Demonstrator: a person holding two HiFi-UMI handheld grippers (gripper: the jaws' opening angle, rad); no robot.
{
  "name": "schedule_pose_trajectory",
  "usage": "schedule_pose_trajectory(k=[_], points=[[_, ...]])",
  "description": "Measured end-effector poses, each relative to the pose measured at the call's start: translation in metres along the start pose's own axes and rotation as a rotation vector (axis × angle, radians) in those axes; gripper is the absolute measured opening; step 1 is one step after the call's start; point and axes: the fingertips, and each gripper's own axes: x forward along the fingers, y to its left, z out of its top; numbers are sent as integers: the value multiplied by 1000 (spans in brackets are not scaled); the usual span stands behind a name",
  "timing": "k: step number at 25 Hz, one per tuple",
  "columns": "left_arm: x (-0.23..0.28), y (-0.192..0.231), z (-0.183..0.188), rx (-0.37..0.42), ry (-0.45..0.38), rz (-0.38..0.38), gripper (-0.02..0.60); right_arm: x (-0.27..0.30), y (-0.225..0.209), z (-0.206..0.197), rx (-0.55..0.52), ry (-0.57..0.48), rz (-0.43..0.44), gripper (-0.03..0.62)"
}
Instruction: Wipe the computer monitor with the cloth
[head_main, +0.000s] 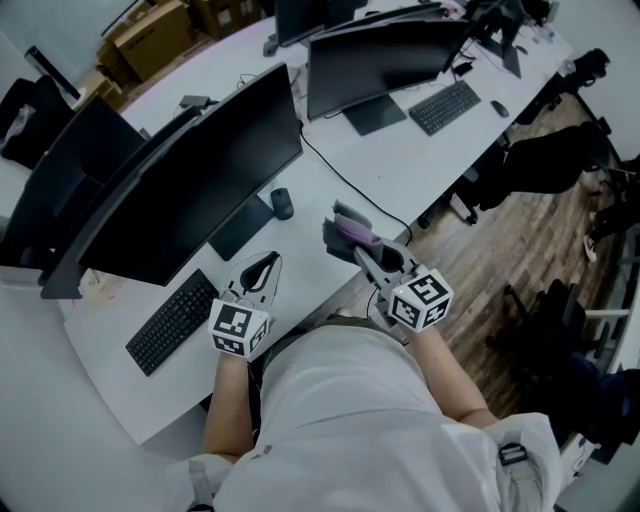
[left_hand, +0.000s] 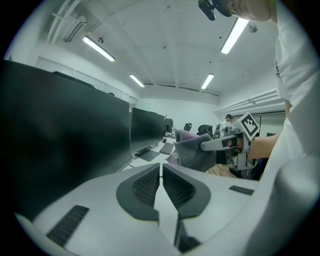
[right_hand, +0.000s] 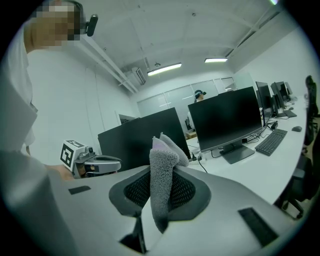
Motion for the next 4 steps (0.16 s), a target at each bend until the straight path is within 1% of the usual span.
schedule_pose_trajectory(k=[4], points=[[1,-5,0,0,6,1,2,-5,-2,0,7,0,-1,72]])
